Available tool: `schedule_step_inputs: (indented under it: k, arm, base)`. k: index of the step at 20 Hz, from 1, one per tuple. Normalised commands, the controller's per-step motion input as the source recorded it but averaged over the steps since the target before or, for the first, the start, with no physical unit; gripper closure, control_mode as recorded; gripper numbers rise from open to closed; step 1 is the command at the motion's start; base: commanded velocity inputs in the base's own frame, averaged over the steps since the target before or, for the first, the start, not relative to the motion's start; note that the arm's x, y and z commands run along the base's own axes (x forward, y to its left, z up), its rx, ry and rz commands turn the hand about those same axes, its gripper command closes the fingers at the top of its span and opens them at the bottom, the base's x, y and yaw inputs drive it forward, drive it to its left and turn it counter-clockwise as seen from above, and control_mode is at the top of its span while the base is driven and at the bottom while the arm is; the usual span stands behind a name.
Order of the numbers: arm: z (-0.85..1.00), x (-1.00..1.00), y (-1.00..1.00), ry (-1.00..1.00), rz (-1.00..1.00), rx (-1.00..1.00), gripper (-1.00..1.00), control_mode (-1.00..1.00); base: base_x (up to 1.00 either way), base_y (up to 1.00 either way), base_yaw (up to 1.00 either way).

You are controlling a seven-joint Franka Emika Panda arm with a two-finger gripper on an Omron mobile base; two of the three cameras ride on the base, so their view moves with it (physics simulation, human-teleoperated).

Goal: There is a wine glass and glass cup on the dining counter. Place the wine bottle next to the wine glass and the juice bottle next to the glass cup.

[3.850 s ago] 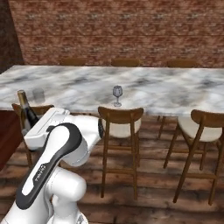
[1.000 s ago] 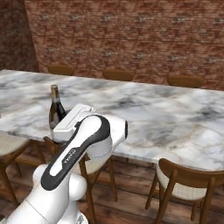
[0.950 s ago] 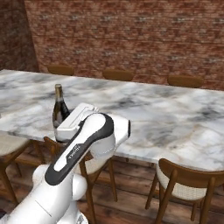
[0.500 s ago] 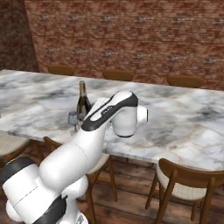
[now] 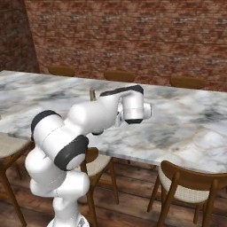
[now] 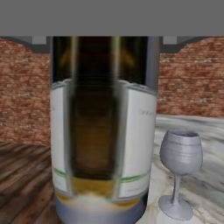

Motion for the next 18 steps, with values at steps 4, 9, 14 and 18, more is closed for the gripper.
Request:
schedule_step_inputs:
  k: [4, 9, 14, 18]
  arm:
    - [-0.58, 0.38, 0.11, 0.0, 0.02, 0.02, 1.0, -1.0]
    - [-0.54, 0.45, 0.22, 0.0, 0.0, 0.03, 1.0, -1.0]
    - [-0.33, 0.42, 0.21, 0.0, 0.0, 0.0, 1.0, -1.0]
    - [-0.36, 0.45, 0.19, 0.0, 0.0, 0.0, 1.0, -1.0]
  base:
    - [0.0, 0.0, 0.0]
    - [0.0, 0.0, 0.0]
    - [0.0, 0.0, 0.0]
    - [0.0, 0.0, 0.0]
